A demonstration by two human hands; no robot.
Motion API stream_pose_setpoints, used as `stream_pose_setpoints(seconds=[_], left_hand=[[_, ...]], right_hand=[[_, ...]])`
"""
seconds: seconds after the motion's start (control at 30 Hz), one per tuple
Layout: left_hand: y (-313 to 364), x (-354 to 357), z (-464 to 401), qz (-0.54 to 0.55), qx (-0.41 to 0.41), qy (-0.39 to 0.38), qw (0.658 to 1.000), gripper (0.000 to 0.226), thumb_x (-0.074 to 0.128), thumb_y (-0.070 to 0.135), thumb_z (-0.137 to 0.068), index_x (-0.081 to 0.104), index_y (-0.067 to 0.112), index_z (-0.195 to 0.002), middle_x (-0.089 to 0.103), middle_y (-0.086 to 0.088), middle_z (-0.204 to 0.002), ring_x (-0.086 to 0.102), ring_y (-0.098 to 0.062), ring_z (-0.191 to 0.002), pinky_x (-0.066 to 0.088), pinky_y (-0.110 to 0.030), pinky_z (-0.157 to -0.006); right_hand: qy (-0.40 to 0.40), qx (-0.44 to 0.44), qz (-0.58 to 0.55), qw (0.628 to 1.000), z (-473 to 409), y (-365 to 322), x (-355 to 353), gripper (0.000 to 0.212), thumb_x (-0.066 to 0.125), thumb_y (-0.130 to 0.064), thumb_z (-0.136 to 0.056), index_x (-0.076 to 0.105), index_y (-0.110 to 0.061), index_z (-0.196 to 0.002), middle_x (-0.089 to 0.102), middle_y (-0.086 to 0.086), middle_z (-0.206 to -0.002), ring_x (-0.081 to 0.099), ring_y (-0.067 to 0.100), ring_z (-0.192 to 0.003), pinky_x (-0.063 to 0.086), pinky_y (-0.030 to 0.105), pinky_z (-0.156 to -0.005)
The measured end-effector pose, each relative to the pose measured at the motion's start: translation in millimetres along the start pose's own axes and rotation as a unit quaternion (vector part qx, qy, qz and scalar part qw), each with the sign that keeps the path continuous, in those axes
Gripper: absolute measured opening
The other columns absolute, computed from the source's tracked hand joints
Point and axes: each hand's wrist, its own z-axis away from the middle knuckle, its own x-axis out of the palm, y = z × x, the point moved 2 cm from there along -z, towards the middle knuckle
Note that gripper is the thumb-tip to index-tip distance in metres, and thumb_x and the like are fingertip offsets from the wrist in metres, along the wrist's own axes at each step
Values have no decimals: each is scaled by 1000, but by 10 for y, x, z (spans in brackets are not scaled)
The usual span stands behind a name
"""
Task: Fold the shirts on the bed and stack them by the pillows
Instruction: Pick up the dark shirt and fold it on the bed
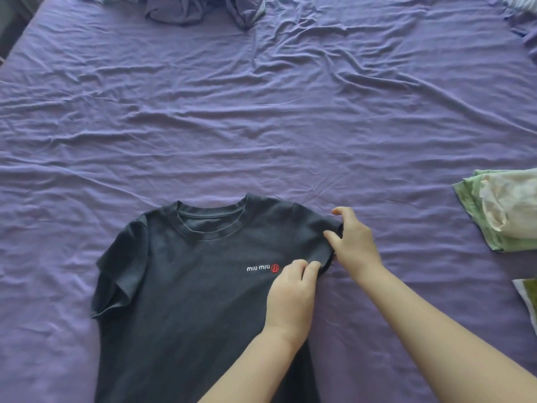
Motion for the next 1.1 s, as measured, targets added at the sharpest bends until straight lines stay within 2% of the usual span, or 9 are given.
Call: stream_pose_setpoints(seconds=[0.13, 0.3, 0.37, 0.43, 0.57, 0.7, 0.9, 1.0, 1.1], left_hand=[[-4, -104, 82, 14, -101, 5, 995, 21, 80, 23, -69, 67, 22, -85, 62, 8, -57, 60, -12, -50, 40, -18, -42], [-108, -242, 185, 241, -296, -23, 924, 15, 61, 21, -89, 61, 27, -102, 64, 12, -90, 61, -4, -85, 49, -24, -78], [-216, -350, 240, 245, -338, -12, 909, 22, 63, 22, -87, 56, 30, -106, 61, 15, -87, 59, -4, -83, 48, -27, -77], [-339, -453, 308, 179, -355, -7, 918, 24, 62, 28, -87, 49, 33, -107, 58, 18, -82, 57, -4, -79, 44, -26, -68], [-530, -530, 435, 66, -272, -9, 960, 30, 62, 24, -87, 55, 25, -116, 58, 13, -108, 50, -12, -104, 42, -28, -86], [-755, -551, 520, -30, -202, -36, 978, 41, 71, 16, -79, 63, 16, -120, 57, -4, -129, 49, -27, -125, 43, -45, -100], [-1584, -749, 733, -175, -90, -230, 953, 57, 28, 40, -100, 6, 26, -150, 0, -1, -160, -3, -23, -146, 0, -48, -116], [-1908, -976, 695, -210, -4, -257, 943, 57, 29, 43, -100, 7, 27, -150, 5, -1, -159, 1, -23, -146, -8, -53, -113], [-2159, -1228, 517, -242, 58, -253, 935, 50, 35, 43, -98, 29, 24, -144, 20, -4, -156, 8, -26, -145, -10, -57, -111]], right_hand=[[22, -4, -13, 1000, 62, 45, 8, 40, 64, -14, -84, 50, -15, -121, 48, -5, -66, 53, 20, -68, 50, 41, -73], [13, 31, -139, 990, 91, -152, 30, 37, 70, -13, -80, 54, -20, -113, 56, 3, -78, 59, 17, -60, 57, 38, -57], [-40, 40, -208, 977, 95, -305, 127, 32, 69, -12, -82, 55, -19, -110, 59, 9, -90, 61, 20, -64, 56, 28, -51], [-111, 13, -233, 966, 135, -453, 282, 32, 62, -14, -88, 55, -15, -119, 64, 5, -97, 65, 16, -78, 57, 27, -67], [-124, -154, 59, 978, 268, -510, 573, 43, 44, -23, -97, 41, -20, -139, 48, 0, -140, 38, 17, -133, 30, 32, -108], [-196, -185, 348, 898, 410, -276, 887, 65, 23, -55, -96, 0, -27, -149, -9, -6, -158, -15, 17, -144, -8, 52, -113], [-159, -171, 429, 873, 528, -425, 1077, 68, 13, -60, -93, -12, -29, -147, -16, -1, -157, -22, 19, -142, -20, 53, -108], [-187, -221, 397, 871, 752, -769, 1379, 66, 17, -59, -94, -6, -30, -148, -11, 0, -158, -19, 21, -143, -17, 52, -110], [-198, -223, 370, 880, 1010, -1081, 1769, 66, 23, -56, -95, -1, -27, -149, -8, 5, -158, -17, 26, -144, -11, 52, -112]])
